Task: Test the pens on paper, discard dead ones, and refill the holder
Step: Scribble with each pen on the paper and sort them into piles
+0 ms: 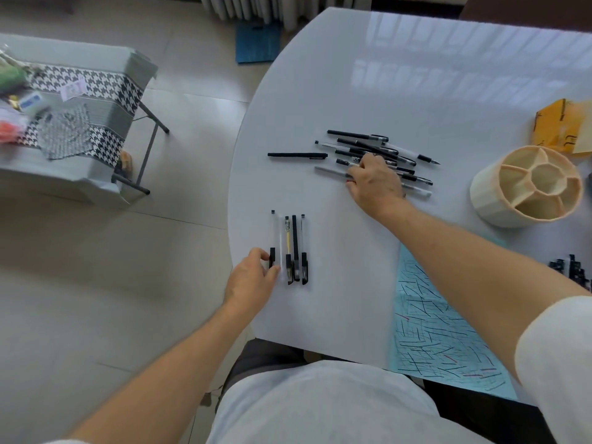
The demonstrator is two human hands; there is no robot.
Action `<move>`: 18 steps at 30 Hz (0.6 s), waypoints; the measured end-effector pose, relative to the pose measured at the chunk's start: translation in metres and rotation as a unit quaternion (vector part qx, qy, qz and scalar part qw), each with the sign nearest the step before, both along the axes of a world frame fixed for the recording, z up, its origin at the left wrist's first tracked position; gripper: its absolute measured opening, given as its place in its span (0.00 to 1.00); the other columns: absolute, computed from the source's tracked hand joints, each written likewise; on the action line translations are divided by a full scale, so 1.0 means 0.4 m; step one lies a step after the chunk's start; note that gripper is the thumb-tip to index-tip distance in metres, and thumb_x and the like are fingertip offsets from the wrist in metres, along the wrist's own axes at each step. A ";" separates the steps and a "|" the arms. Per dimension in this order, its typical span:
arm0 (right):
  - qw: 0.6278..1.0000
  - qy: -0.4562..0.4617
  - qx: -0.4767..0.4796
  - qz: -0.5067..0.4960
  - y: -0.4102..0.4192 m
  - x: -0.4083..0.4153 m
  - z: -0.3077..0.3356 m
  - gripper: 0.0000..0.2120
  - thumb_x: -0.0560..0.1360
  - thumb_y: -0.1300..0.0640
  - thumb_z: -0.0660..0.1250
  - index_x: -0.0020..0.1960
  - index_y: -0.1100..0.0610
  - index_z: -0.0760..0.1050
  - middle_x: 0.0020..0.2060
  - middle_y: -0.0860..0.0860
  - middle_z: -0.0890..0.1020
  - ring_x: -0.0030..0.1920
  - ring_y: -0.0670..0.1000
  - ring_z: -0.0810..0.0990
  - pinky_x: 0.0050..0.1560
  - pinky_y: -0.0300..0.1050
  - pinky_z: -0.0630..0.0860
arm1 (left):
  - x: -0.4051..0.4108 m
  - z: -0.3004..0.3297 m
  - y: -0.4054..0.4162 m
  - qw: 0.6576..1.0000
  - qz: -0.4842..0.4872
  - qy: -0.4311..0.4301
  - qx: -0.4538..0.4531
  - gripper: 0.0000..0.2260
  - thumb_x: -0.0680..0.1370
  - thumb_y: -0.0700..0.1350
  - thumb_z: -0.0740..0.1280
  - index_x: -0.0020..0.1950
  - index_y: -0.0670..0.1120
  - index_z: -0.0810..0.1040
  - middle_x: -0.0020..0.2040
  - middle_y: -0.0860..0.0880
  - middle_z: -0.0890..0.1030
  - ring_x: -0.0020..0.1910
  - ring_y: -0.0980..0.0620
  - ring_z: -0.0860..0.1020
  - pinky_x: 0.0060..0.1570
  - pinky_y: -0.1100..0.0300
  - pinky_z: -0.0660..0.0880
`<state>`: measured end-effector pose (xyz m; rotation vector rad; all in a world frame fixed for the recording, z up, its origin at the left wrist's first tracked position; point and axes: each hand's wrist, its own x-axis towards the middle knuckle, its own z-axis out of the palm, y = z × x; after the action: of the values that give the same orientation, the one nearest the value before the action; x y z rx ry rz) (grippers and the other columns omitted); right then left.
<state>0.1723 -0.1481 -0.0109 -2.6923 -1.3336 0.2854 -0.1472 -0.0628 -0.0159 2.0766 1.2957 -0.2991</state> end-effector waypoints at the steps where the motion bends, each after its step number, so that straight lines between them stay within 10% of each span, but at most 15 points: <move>1: 1.000 -0.003 -0.007 0.009 0.007 -0.002 0.000 0.12 0.81 0.53 0.65 0.58 0.59 0.80 0.55 0.57 0.75 0.58 0.59 0.73 0.49 0.53 0.79 | 0.001 0.005 -0.002 1.000 -0.002 0.000 0.010 0.09 0.80 0.55 0.65 0.57 0.55 0.71 0.36 0.54 0.77 0.35 0.56 0.76 0.30 0.60 0.69; 11: 0.996 0.071 -0.031 -0.036 -0.059 0.007 0.036 0.07 0.79 0.60 0.65 0.54 0.60 0.79 0.56 0.57 0.78 0.56 0.61 0.79 0.54 0.54 0.78 | 0.083 0.087 -0.041 0.992 -0.028 -0.106 0.069 0.07 0.81 0.50 0.64 0.59 0.54 0.74 0.41 0.55 0.74 0.40 0.58 0.74 0.40 0.57 0.70; 18: 0.890 0.311 0.272 -0.194 -0.220 -0.029 0.118 0.04 0.72 0.57 0.72 0.42 0.54 0.77 0.34 0.47 0.81 0.34 0.43 0.79 0.40 0.39 0.76 | 0.226 0.143 -0.144 0.974 -0.087 -0.208 0.000 0.09 0.81 0.49 0.65 0.61 0.54 0.75 0.45 0.56 0.77 0.41 0.56 0.77 0.44 0.58 0.76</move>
<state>0.1607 -0.2359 0.0362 -2.0547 -0.5585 0.5653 -0.0568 -0.1204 0.0412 2.1117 0.8672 0.0634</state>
